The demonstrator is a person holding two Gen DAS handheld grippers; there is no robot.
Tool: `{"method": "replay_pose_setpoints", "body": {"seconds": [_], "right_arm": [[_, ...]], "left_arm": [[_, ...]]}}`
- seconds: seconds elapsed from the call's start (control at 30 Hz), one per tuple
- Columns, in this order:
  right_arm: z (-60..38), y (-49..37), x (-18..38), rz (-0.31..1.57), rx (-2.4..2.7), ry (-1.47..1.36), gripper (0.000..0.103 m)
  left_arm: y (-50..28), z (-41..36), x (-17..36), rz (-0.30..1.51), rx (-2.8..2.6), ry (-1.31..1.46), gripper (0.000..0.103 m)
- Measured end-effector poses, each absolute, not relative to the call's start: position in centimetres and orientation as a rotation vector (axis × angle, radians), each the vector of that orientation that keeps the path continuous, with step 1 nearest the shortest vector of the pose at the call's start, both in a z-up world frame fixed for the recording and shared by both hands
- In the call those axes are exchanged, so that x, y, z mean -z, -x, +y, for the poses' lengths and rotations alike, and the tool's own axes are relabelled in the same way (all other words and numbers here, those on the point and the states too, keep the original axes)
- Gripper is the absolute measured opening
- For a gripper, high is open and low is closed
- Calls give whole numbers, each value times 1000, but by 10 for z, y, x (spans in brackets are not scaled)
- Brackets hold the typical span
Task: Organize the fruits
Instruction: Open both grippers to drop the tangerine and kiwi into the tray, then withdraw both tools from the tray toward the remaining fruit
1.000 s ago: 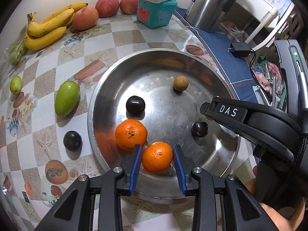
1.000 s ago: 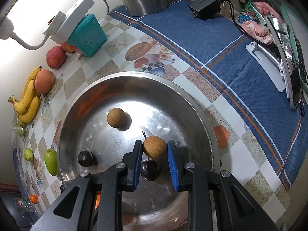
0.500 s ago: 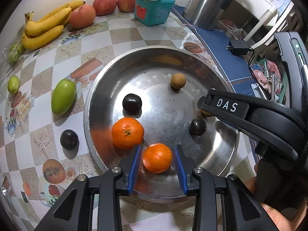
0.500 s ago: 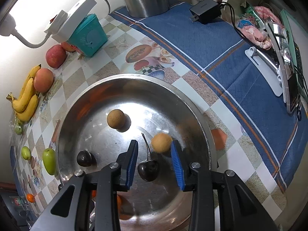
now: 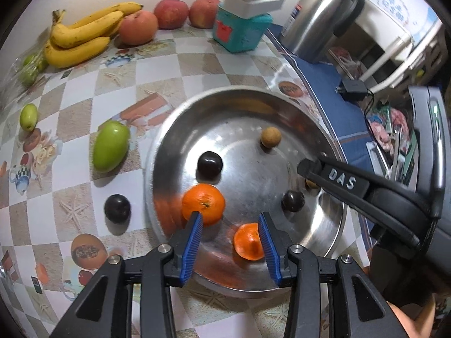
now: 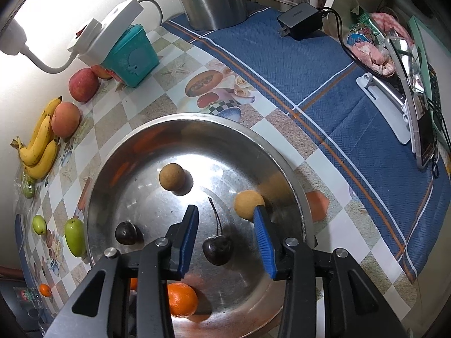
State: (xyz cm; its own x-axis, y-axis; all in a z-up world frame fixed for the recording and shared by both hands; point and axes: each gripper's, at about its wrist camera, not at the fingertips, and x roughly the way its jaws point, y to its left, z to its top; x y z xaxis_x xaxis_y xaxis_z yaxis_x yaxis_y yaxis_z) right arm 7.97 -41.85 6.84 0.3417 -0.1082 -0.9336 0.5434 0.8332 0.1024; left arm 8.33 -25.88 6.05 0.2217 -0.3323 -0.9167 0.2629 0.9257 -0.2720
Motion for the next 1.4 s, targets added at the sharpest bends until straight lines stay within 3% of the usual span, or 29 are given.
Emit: {"method": "replay_pose_setpoints", "body": {"seconds": [0.53,1.4], "right_arm": [[-401,-83,-72,1161,405,-404,42],[-330,-91,-86,1159,249,-265,42]], "left_arm": [[-113,-177,-72,1230,214,264,45],[-119,-88,-78,1159,-43,384,57]]}}
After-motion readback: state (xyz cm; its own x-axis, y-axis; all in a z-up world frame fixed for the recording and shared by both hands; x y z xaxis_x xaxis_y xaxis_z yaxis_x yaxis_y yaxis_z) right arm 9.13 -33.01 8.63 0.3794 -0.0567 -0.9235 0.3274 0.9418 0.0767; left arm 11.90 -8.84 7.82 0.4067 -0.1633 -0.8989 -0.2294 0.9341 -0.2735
